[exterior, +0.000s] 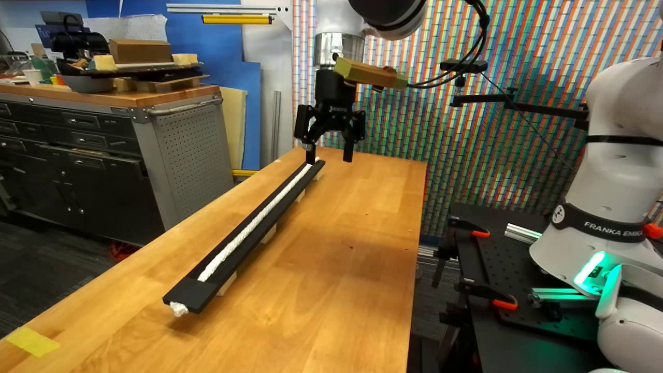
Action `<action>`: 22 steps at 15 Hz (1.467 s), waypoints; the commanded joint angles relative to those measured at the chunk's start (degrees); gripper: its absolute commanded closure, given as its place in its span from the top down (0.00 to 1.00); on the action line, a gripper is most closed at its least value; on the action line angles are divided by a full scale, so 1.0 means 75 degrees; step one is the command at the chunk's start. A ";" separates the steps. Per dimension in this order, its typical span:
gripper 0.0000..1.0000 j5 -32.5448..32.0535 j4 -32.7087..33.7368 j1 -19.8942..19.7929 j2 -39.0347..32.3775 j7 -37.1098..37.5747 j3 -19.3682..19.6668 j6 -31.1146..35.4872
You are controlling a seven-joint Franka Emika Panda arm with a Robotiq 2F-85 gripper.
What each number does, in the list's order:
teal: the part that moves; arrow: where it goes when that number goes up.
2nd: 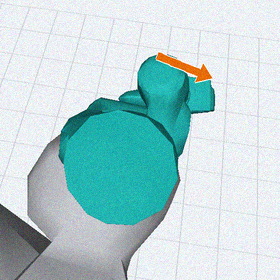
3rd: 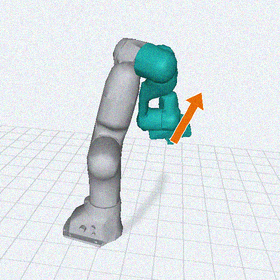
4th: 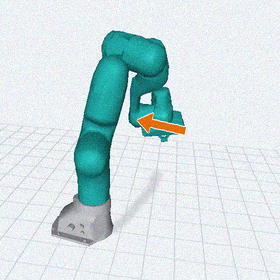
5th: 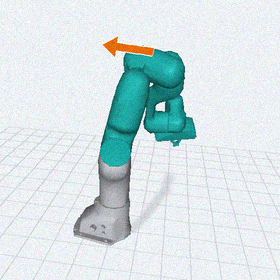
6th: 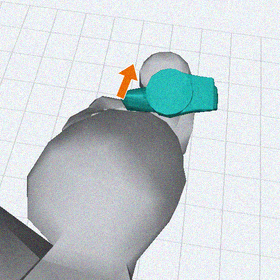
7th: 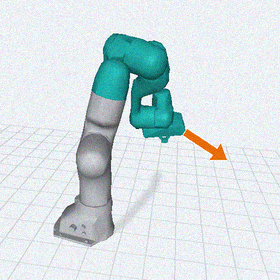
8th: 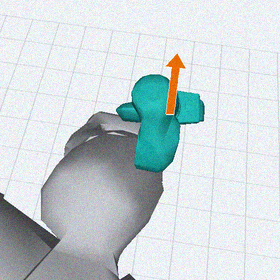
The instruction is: Lay the white object along the black object and press down on it
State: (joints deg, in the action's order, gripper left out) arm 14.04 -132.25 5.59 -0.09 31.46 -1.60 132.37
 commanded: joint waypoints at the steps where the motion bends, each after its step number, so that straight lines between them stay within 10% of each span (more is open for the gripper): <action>1: 1.00 -0.0003 0.0009 -0.0102 -0.0010 0.0003 -0.0098 -0.0015; 11: 1.00 -0.0051 0.0398 -0.0067 -0.0150 -0.0247 -0.0147 -0.0332; 22: 1.00 -0.1979 0.4540 0.0490 -0.1794 -0.0308 -0.0647 -0.4173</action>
State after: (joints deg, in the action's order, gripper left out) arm 2.47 -108.67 7.62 -7.15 29.32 -5.68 106.48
